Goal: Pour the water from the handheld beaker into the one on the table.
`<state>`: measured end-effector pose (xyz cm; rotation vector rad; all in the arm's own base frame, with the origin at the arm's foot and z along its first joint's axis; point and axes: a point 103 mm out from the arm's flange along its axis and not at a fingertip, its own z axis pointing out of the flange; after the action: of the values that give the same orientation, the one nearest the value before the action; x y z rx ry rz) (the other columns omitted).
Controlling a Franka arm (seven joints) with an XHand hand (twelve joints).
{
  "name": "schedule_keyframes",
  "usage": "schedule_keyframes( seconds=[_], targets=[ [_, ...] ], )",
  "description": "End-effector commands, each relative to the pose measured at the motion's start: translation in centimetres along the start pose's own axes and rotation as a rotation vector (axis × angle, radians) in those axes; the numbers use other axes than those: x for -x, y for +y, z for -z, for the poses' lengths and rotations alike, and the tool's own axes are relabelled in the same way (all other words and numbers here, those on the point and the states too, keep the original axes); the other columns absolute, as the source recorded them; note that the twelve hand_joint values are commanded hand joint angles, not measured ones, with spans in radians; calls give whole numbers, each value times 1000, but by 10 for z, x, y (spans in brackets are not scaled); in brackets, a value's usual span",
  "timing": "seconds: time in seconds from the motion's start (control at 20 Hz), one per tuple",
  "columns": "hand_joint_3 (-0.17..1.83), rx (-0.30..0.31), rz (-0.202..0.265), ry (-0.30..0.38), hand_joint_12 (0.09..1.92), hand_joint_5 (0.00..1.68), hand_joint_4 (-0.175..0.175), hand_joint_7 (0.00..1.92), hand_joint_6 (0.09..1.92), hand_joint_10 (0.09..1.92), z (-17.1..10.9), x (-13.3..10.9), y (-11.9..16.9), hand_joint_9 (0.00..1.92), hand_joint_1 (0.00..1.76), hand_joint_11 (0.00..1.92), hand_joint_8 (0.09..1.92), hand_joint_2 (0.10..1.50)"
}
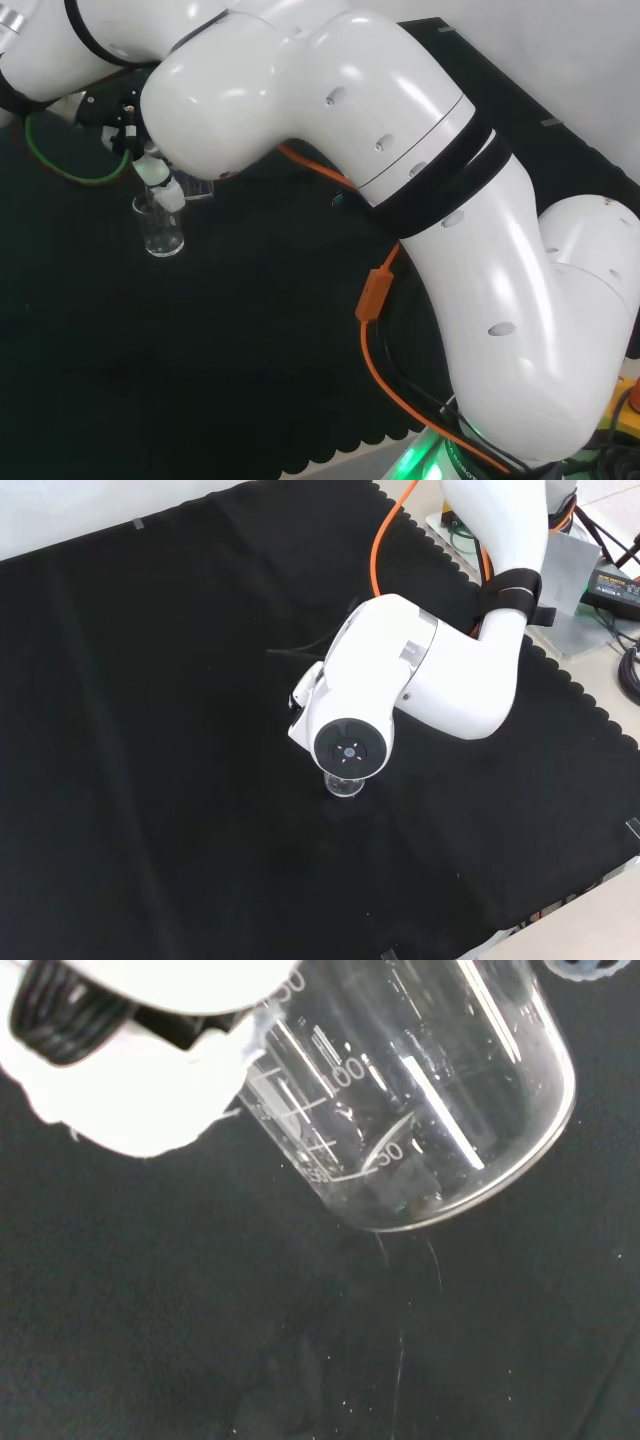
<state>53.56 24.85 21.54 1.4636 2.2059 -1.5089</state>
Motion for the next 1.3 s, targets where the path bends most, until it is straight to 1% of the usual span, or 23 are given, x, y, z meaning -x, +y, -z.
schedule_keyframes(
  seconds=[0.05,0.55,1.0,1.3],
  targets=[
    [766,-2,-5,-8,775,1298,45,1684,681,87,1,2,0,1643,1168,1375,87,594],
    [767,-8,-11,-17,774,1297,47,1684,684,87,2,5,-3,1643,1168,1375,87,595],
    [767,-28,-31,-31,773,1296,48,1684,686,87,4,11,-11,1643,1167,1375,87,595],
    [768,-26,-34,-35,772,1295,48,1684,687,87,7,11,-14,1643,1167,1374,87,595]
  ],
)
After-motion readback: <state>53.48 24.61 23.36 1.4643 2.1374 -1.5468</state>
